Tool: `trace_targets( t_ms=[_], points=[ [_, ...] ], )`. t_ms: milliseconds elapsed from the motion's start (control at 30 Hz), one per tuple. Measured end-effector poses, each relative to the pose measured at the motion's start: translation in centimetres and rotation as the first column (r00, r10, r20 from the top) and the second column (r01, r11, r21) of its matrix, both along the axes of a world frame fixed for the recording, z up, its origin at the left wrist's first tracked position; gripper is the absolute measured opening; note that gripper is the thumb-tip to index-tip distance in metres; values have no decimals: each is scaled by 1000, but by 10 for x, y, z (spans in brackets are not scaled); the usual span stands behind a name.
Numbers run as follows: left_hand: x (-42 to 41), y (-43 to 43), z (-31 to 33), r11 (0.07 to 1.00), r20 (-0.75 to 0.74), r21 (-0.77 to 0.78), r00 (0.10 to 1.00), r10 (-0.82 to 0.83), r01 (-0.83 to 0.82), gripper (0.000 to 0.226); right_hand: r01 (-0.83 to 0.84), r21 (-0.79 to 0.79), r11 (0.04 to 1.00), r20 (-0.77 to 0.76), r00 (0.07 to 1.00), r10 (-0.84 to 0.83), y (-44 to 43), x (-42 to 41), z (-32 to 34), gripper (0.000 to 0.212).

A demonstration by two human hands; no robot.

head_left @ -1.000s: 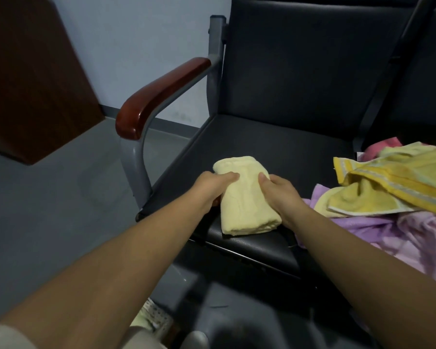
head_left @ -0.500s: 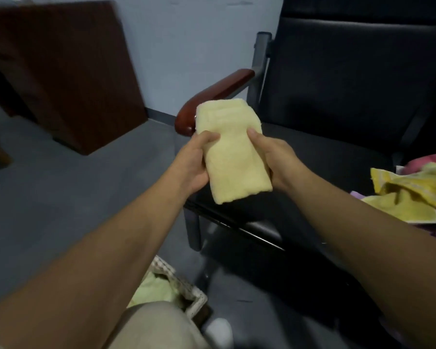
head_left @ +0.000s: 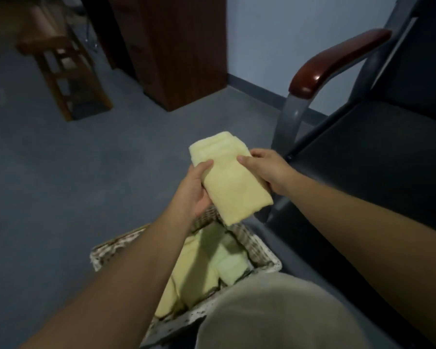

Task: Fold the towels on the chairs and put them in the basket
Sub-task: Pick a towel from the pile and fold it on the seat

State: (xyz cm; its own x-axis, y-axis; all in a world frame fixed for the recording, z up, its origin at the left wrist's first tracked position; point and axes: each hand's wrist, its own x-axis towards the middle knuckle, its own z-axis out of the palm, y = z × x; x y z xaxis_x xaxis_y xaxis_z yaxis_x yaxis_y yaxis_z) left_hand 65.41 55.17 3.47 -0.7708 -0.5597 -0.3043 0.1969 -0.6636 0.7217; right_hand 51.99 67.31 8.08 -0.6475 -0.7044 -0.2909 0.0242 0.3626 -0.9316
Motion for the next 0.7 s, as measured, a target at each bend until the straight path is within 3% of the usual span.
trace_targets(
  t_ms=[233,333,467,600,700],
  points=[
    [59,1,-118,994,172,95,983,-64,48,57,-189,297,936,29,981,189,-16,35,-105,28],
    [76,7,-158,986,277,157,955,-103,61,54,-254,409,876,-35,956,293,-18,45,-140,36],
    [83,4,-190,988,379,143,918,-115,65,43,-251,524,814,-204,891,406,-32,65,-178,40],
    [88,-2,-206,991,483,98,866,-130,94,30,-250,650,718,-162,877,452,-43,76,-216,46],
    [88,-3,-222,996,613,47,785,-85,71,30,-207,657,725,-170,896,410,-49,70,-240,60]
  ],
)
